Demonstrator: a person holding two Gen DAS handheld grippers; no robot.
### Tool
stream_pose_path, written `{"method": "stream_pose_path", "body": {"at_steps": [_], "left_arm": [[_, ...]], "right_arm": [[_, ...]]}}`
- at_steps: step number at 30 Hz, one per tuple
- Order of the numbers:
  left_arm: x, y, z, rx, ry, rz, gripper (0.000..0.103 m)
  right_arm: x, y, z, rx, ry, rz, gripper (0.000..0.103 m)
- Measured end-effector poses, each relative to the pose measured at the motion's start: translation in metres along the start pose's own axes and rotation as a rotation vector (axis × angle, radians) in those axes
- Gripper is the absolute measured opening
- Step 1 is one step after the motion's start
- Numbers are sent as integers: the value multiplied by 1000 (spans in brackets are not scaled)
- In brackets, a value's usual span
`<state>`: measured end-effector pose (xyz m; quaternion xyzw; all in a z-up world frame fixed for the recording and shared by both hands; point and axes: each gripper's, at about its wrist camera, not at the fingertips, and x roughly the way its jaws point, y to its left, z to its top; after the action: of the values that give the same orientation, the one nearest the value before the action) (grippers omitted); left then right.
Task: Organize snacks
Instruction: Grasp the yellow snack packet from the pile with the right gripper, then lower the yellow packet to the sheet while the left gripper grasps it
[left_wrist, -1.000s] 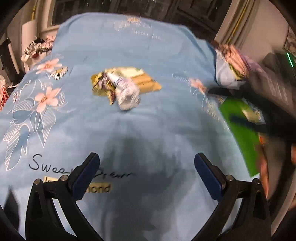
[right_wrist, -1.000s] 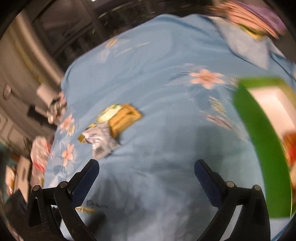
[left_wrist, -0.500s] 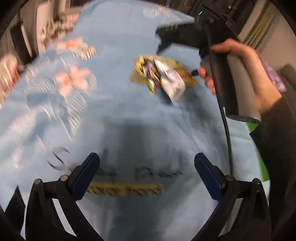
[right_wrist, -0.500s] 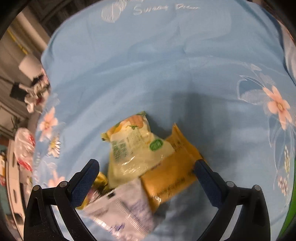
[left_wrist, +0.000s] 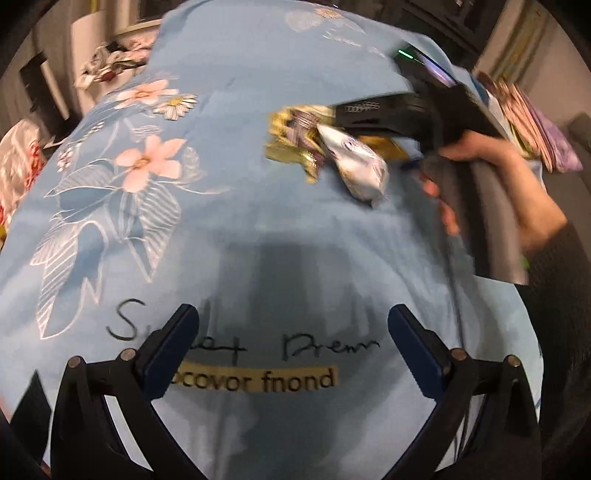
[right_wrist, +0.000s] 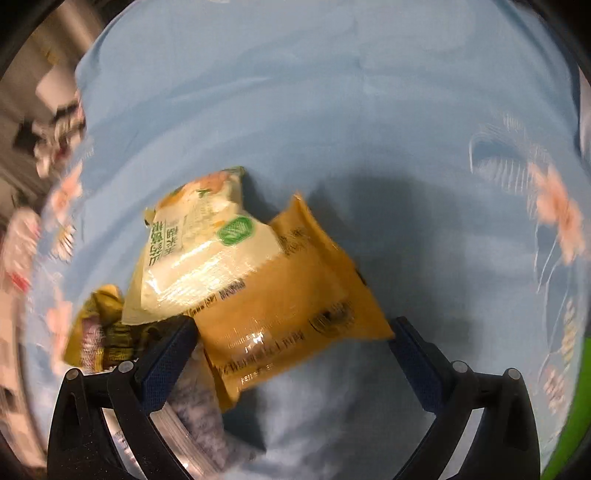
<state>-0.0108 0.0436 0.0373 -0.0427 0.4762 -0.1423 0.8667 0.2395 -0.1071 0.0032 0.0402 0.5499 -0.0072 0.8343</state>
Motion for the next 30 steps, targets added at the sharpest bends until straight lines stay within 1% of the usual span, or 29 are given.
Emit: {"method": "stream_pose_path", "body": {"at_steps": [1, 2, 3, 4, 5, 6, 8, 11, 14, 15, 17, 19, 21, 22, 24, 25, 26, 28, 30], "left_arm": [[2, -3, -1, 14, 11, -4, 103], [4, -6, -2, 28, 22, -7, 103], [6, -8, -3, 36, 30, -5, 103], [10, -8, -4, 40, 37, 0, 103], [12, -8, -4, 40, 41, 6, 103], [13, -6, -4, 34, 44, 15, 103], [15, -3, -1, 28, 44, 21, 103], [16, 0, 1, 18, 48, 18, 103], [20, 2, 1, -2, 58, 0, 103], [19, 2, 0, -7, 59, -2, 103], [17, -3, -3, -2, 54, 4, 103], [18, -7, -5, 10, 58, 2, 103], [20, -11, -6, 21, 72, -24, 103], [20, -15, -7, 38, 74, -54, 103], [18, -20, -9, 52, 91, -142, 102], [18, -21, -9, 44, 101, -193, 102], [17, -22, -9, 35, 107, -232, 102], [21, -23, -6, 5, 132, -316, 102], [23, -25, -2, -40, 141, -355, 102]], "right_arm": [[2, 9, -1, -50, -14, -17, 102], [4, 16, -2, -83, -27, -60, 97], [4, 20, -4, -96, -56, -85, 95], [1, 20, -5, -82, -78, -71, 86], [-2, 16, -6, -52, -90, -48, 74], [-7, 11, -8, -38, -98, -34, 68], [-17, 2, -15, -36, -83, -12, 65], [-41, -15, -37, -54, -129, 3, 65], [-69, -35, -66, -30, -172, 75, 65], [-80, -40, -80, -36, -187, 99, 65], [-103, -46, -114, -82, -218, 117, 65], [-112, -45, -143, -124, -202, 132, 65], [-115, -46, -168, -138, -160, 132, 66], [-115, -47, -175, -132, -140, 135, 69], [-108, -48, -185, -93, -89, 156, 73], [-104, -54, -190, -49, -63, 187, 77], [-101, -59, -195, -5, -43, 213, 82], [-99, -73, -200, 89, -34, 278, 85], [-105, -88, -206, 170, -48, 343, 85]]}}
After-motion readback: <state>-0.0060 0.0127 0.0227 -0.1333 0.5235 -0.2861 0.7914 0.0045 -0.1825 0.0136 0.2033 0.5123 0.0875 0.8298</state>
